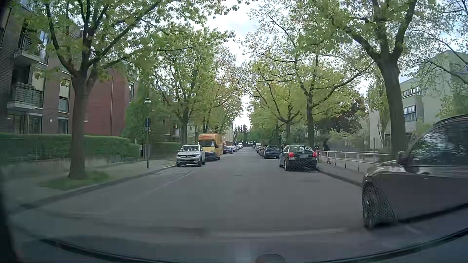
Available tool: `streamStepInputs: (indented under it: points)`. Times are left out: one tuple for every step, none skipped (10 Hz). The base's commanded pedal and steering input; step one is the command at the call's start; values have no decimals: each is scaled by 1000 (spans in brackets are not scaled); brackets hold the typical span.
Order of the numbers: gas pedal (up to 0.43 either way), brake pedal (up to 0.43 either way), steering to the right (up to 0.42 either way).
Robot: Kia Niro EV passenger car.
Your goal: Follow the waypoints while adhering to traffic rules and regulations
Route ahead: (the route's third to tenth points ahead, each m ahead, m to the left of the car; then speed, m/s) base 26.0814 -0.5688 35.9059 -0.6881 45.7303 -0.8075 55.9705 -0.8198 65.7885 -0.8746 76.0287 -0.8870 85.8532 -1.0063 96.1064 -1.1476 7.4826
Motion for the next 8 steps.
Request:
streamStepInputs:
  points:
    - [331,24,-6]
    - [331,24,-6]
    - [331,24,-6]
    - [331,24,-6]
    - [331,24,-6]
    - [331,24,-3]
    - [331,24,-3]
    - [331,24,-3]
